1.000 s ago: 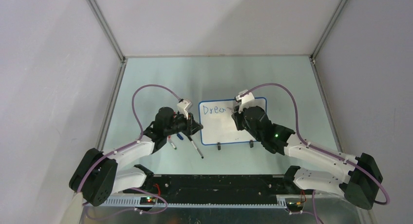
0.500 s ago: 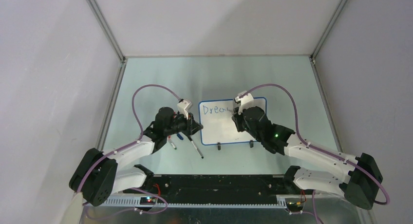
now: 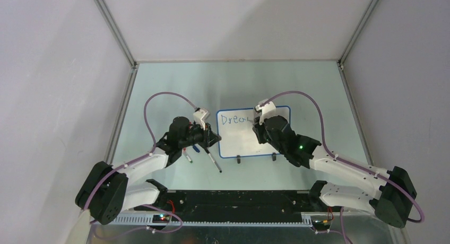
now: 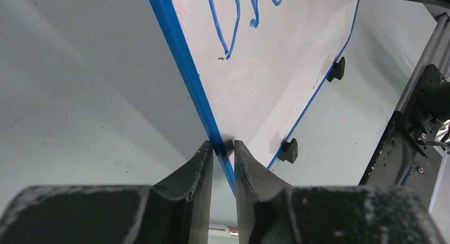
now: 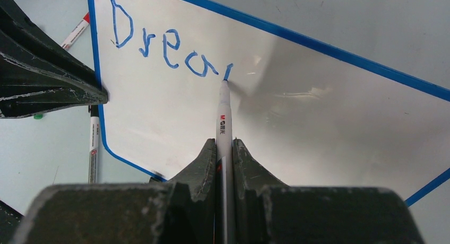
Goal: Write a sentence on the whiteboard
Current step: Write a sentence with the whiteboard marker.
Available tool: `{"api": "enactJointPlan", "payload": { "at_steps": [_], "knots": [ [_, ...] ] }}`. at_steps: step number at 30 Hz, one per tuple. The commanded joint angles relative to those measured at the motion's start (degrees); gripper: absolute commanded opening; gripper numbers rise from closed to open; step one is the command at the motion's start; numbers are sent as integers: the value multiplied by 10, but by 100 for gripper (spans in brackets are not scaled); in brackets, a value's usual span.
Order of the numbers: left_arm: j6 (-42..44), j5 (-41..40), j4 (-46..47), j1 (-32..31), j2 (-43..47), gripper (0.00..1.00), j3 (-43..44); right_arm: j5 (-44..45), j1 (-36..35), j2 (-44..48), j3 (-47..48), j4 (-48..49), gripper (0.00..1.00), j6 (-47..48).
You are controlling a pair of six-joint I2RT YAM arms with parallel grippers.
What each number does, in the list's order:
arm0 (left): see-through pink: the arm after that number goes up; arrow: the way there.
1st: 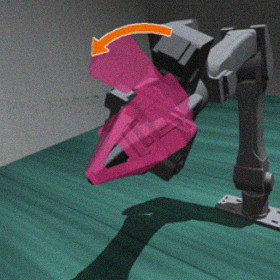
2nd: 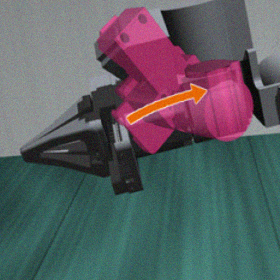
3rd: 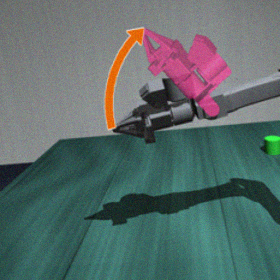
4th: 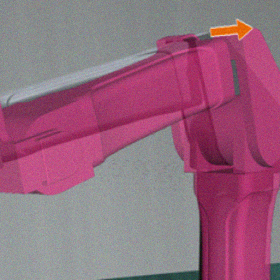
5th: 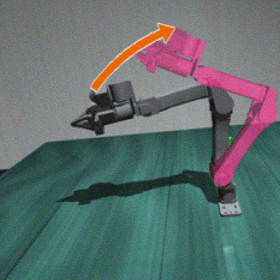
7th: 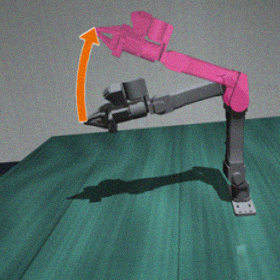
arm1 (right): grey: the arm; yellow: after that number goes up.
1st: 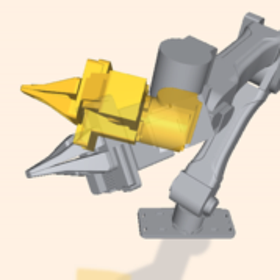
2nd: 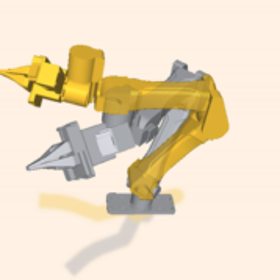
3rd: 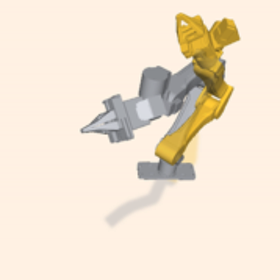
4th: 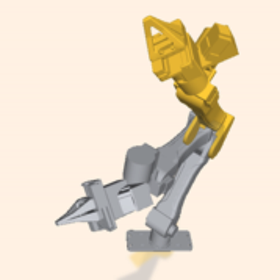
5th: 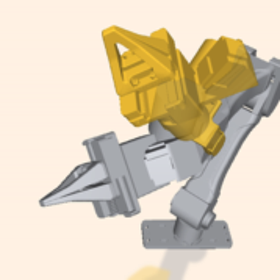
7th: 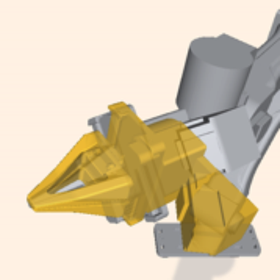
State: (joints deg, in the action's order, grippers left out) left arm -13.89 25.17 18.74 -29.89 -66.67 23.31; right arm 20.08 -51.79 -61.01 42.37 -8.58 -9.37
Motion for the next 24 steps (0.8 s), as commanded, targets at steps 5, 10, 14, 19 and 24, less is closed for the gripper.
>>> {"api": "enactJointPlan", "payload": {
  "at_steps": [5,10,14,19,24],
  "knots": [
    [14,9,19,-11,12,25,3,22,5,-19,35,-2,0,6],
    [14,9,19,-12,12,25,4,35,5,-15,36,4,0,7],
    [14,8,18,-12,12,25,4,41,5,-14,36,8,0,7],
    [15,8,18,-12,12,25,5,46,7,-14,36,14,0,7],
    [15,7,17,-13,12,25,5,45,11,-13,39,13,0,9]
  ]
}}
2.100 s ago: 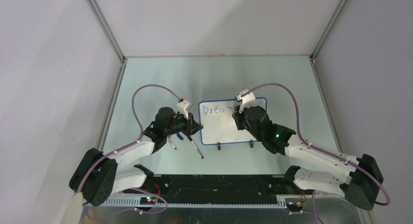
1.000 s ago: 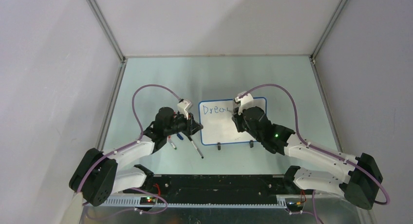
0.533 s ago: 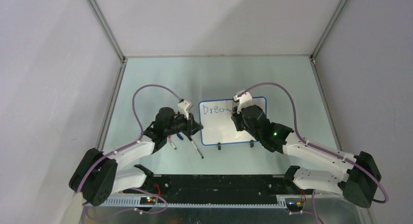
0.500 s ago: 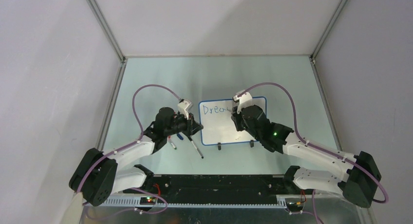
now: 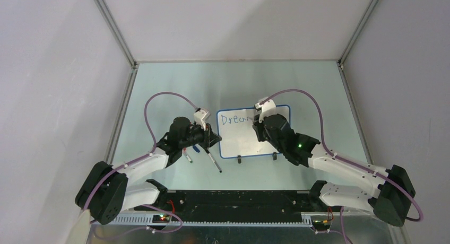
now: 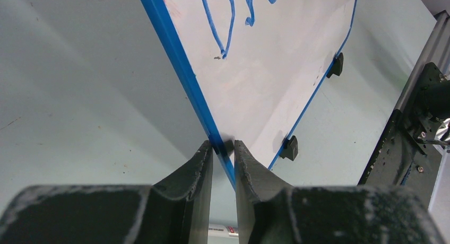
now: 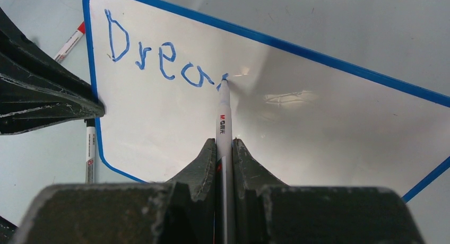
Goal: Write a sentence on the whiteboard
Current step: Write a sentence with the whiteboard marker.
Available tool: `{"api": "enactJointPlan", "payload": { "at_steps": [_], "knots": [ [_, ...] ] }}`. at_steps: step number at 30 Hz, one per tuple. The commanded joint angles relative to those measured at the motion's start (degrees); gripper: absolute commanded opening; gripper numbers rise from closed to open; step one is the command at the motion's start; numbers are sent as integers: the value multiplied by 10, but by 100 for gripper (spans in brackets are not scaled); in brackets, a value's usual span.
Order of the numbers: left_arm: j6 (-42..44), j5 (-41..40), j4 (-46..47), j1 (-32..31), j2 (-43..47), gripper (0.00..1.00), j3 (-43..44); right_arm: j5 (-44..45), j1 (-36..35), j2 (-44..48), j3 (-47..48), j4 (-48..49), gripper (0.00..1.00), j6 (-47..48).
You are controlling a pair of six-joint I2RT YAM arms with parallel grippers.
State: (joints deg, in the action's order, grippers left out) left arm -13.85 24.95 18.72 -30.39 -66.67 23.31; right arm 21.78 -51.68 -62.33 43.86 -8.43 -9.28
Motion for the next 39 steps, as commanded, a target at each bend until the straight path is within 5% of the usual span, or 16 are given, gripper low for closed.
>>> {"api": "enactJointPlan", "payload": {
  "at_steps": [1,39],
  "knots": [
    [15,9,18,-8,11,25,5,28,10,0,24,11,0,8],
    [15,8,15,-9,15,25,4,-8,18,9,25,-55,0,0]
  ]
}}
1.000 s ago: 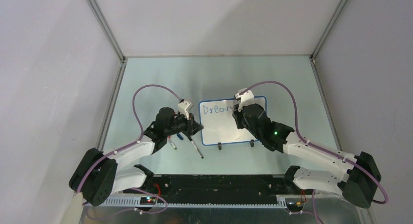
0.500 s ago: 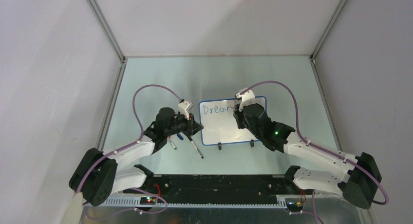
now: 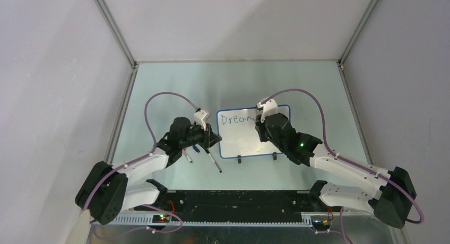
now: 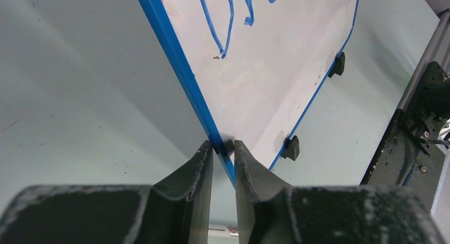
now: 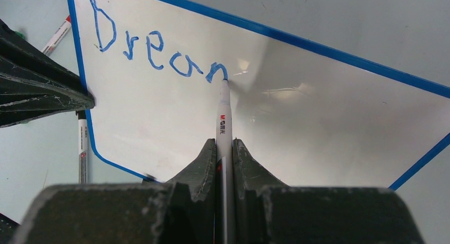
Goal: Write a sentence on the whiteboard
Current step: Write a sentence with the whiteboard marker.
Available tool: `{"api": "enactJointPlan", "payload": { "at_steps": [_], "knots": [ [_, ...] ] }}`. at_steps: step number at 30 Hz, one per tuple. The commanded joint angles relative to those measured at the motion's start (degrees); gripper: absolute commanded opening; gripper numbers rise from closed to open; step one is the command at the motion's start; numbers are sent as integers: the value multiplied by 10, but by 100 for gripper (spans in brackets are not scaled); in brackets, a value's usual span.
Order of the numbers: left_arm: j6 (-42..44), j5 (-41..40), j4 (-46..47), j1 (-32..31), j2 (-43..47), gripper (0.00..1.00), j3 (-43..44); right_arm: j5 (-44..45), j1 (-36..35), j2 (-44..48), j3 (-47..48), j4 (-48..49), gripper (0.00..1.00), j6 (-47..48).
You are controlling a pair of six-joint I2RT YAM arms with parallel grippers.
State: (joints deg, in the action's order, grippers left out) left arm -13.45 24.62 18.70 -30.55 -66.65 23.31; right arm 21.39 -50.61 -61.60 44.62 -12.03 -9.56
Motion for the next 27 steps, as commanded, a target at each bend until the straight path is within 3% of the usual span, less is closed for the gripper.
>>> {"api": "enactJointPlan", "payload": {
  "at_steps": [1,27],
  "knots": [
    [11,11,15,-7,15,25,4,-6,8,1,17,-20,0,4],
    [13,9,14,-10,16,25,5,35,11,-12,35,8,0,8]
  ]
}}
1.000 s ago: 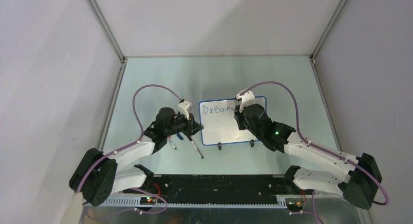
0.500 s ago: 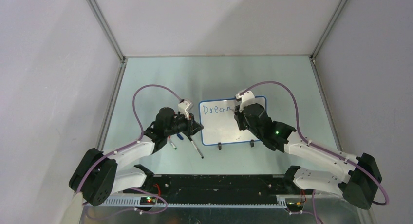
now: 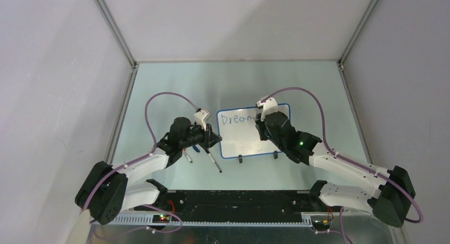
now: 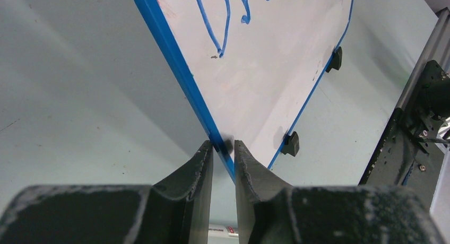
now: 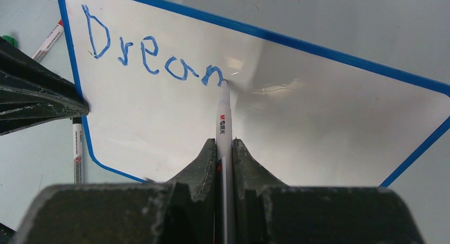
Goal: Write a sentence on the whiteboard
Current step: Write a sentence with the whiteboard marker.
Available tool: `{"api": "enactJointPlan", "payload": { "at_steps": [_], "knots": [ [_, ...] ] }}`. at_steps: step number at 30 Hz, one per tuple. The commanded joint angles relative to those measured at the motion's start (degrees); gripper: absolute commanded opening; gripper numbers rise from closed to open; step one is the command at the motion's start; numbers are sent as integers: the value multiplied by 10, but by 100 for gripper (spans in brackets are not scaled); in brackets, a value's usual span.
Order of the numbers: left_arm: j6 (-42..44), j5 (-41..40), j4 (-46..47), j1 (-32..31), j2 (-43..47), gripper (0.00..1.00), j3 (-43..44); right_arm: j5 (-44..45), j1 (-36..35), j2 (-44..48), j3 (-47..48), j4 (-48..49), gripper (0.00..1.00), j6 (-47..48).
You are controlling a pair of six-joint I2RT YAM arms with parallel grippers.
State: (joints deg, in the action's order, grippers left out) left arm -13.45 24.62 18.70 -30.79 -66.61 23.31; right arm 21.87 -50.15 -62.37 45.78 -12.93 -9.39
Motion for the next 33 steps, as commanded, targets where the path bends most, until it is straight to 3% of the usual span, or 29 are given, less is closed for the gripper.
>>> {"api": "enactJointPlan", "payload": {
  "at_steps": [1,33],
  "knots": [
    [13,10,14,-7,15,25,5,29,7,-5,23,18,0,6],
    [14,7,12,-9,17,25,5,30,21,4,23,15,0,-5]
  ]
}}
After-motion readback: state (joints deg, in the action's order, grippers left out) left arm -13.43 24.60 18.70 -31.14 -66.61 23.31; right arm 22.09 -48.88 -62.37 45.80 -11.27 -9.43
